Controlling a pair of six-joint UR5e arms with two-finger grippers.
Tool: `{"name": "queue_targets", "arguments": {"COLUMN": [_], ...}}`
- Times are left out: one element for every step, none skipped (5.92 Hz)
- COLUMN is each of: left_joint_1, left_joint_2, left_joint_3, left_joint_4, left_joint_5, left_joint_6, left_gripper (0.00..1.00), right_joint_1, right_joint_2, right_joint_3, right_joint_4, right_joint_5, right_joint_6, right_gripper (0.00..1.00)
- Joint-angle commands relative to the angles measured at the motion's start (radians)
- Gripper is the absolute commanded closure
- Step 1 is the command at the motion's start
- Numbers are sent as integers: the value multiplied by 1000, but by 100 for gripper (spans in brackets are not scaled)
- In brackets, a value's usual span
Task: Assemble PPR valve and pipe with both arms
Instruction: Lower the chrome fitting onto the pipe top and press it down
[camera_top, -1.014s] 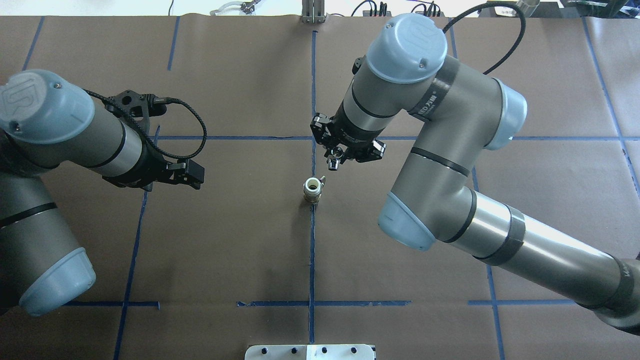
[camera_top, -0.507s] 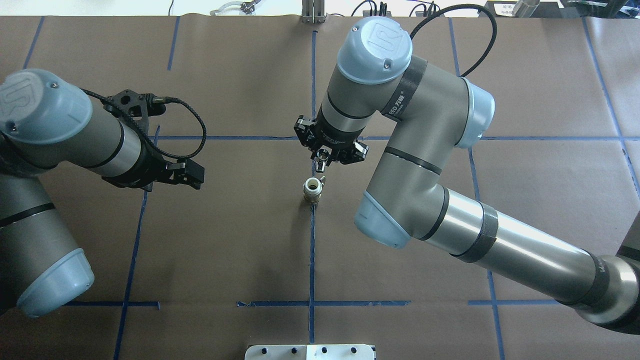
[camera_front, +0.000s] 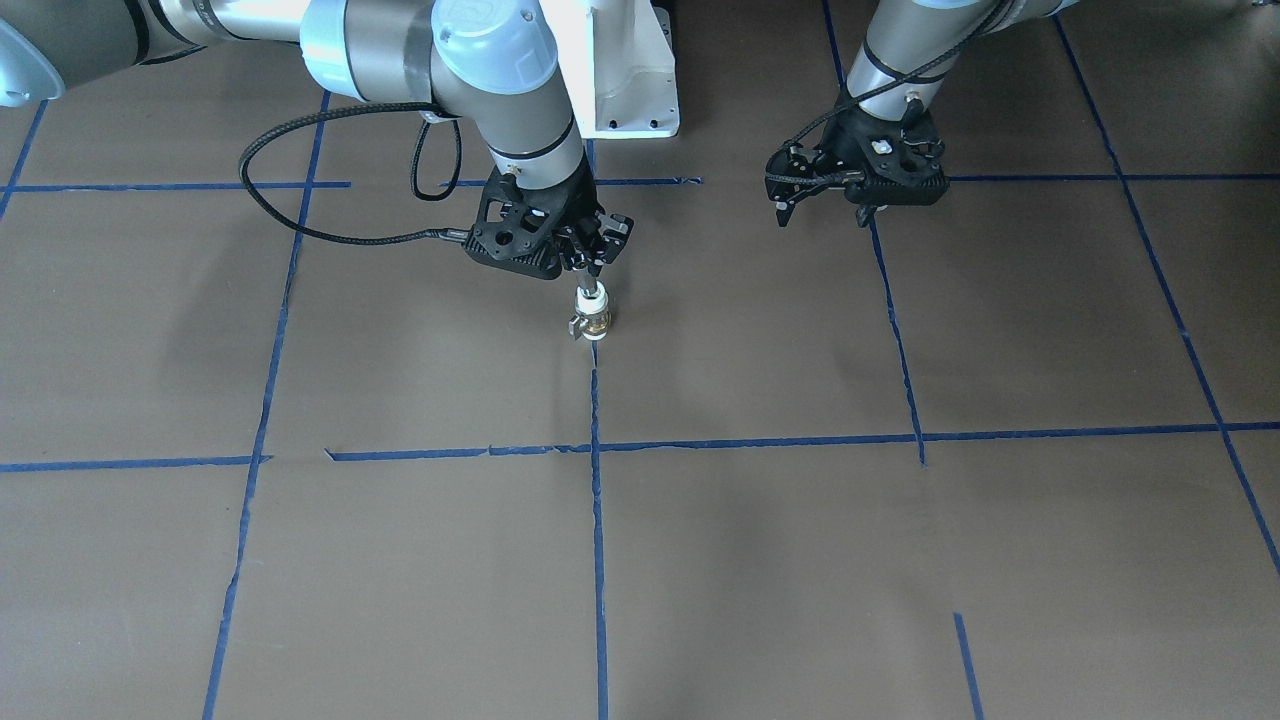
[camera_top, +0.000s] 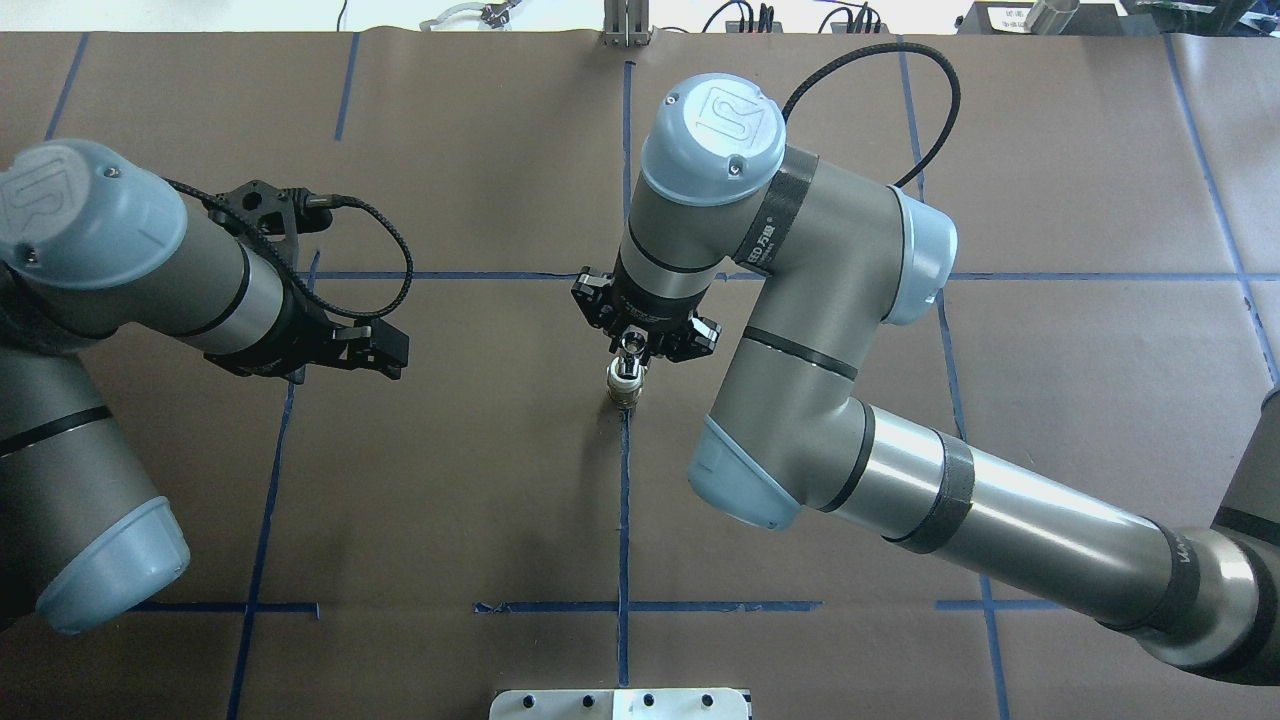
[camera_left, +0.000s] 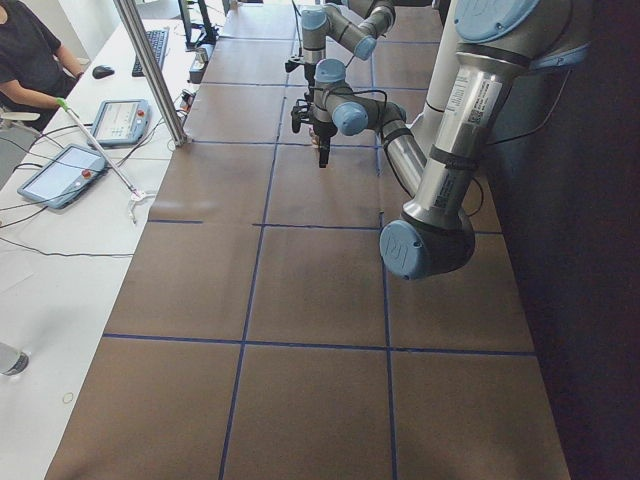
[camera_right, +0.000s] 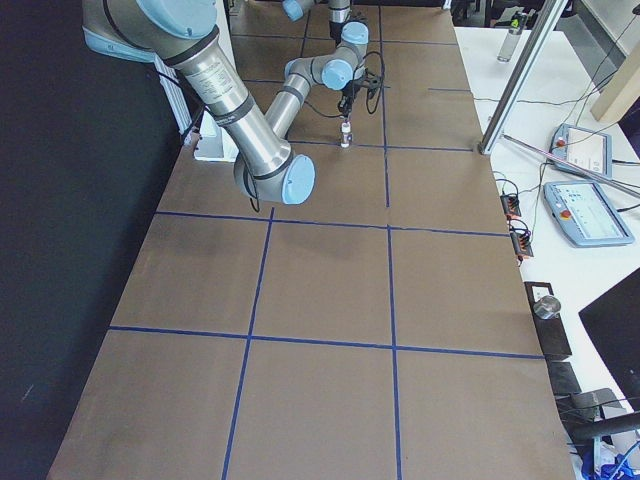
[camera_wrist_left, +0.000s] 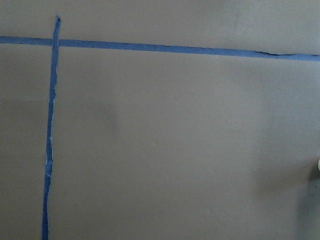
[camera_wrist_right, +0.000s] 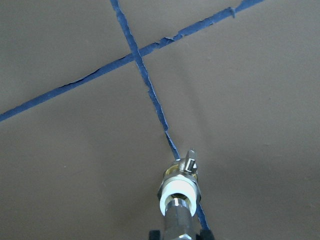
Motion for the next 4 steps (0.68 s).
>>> {"name": "queue_targets", "arguments": {"left_joint_1": [0,0,2,2], "left_joint_2": [0,0,0,0], "left_joint_3": [1,1,1,1], "left_joint_4": [0,0,0,0], "left_joint_5": [0,0,0,0], "left_joint_6": [0,2,0,0], "left_gripper": [0,0,0,0], "right_joint_1": [-11,-11,-11,-11], "right_joint_2": [2,0,5,5], "right_joint_3": [-3,-3,-10,-12], "right_joint_4": [-6,-6,-6,-4], "right_joint_5": [-5,-5,-11,-26], "right_joint_6": [2,2,2,0], "right_gripper": [100,99,99,99]}}
